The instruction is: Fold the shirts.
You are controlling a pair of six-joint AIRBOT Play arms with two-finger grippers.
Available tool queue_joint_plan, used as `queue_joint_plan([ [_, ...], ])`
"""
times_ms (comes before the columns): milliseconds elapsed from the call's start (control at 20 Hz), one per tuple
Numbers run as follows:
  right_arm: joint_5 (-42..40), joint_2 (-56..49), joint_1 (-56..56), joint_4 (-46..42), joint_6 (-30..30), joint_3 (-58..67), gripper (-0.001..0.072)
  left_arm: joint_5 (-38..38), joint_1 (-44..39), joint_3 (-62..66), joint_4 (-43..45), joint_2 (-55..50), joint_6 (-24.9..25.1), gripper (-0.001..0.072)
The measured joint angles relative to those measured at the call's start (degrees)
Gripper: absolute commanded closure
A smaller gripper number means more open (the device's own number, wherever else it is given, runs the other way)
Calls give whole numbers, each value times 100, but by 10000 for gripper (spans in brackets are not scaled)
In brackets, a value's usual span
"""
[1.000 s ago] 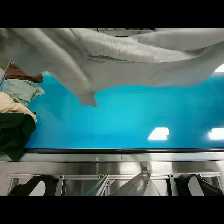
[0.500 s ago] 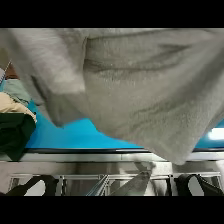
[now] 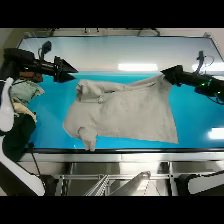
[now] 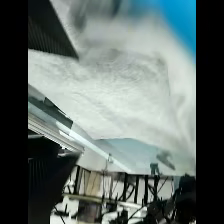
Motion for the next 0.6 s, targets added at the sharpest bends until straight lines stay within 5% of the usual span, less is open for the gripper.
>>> queue_joint_plan([
  [250, 682, -57, -800, -470, 177, 409, 365, 374, 313, 793, -83, -603, -282, -4],
  [500, 1322, 1008, -1731, -3023, 1453, -155, 366, 697, 699, -422, 857, 651, -177, -3],
  [600, 1357, 1506, -1967, -4072, 2105, -789, 200, 678, 752, -1266, 1576, 1331, -72, -2],
])
